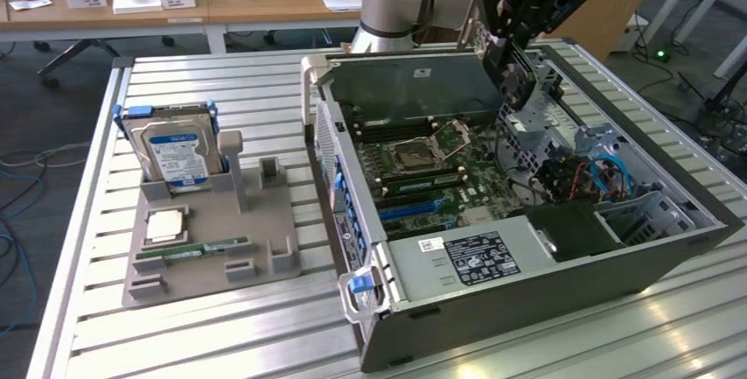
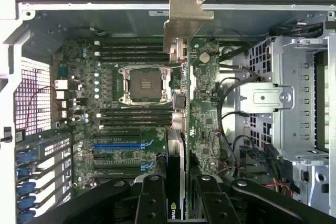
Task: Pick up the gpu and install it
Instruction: 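Pick up the gpu and move the gpu toward the slot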
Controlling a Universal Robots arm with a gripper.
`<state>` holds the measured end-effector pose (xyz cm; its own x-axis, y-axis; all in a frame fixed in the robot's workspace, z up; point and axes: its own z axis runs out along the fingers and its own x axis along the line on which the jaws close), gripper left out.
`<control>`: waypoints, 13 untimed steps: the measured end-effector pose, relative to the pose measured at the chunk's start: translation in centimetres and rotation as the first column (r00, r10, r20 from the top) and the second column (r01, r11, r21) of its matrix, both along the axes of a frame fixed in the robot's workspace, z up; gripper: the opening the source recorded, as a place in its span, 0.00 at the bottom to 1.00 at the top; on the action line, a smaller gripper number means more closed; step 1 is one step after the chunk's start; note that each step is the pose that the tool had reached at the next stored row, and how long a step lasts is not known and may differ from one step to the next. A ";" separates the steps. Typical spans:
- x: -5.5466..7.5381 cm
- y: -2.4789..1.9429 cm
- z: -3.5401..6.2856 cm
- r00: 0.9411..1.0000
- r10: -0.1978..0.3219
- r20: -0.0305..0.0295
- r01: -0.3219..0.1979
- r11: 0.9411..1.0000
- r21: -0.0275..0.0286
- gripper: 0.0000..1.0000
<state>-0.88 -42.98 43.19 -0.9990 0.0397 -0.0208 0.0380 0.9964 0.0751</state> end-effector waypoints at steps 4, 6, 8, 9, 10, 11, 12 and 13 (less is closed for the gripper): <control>1.0 0.00 0.00 1.000 0.000 0.000 0.000 1.000 0.001 0.26; 1.6 0.01 -0.01 1.000 0.000 0.000 0.000 1.000 0.001 0.26; 2.0 0.01 0.00 1.000 0.000 0.000 0.000 1.000 0.001 0.26; 2.3 0.00 0.00 1.000 0.000 0.000 0.000 1.000 0.002 0.26; 2.5 0.00 0.00 1.000 0.000 0.000 0.000 1.000 0.002 0.26; 2.7 0.00 0.00 1.000 0.000 0.000 0.000 1.000 0.002 0.26; 2.7 0.00 0.00 1.000 0.000 0.000 0.000 1.000 0.002 0.26; 2.7 0.00 0.00 1.000 0.000 0.000 0.000 1.000 0.002 0.26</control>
<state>1.84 -42.98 43.19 -0.9990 0.0396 -0.0207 0.0379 0.9963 0.0772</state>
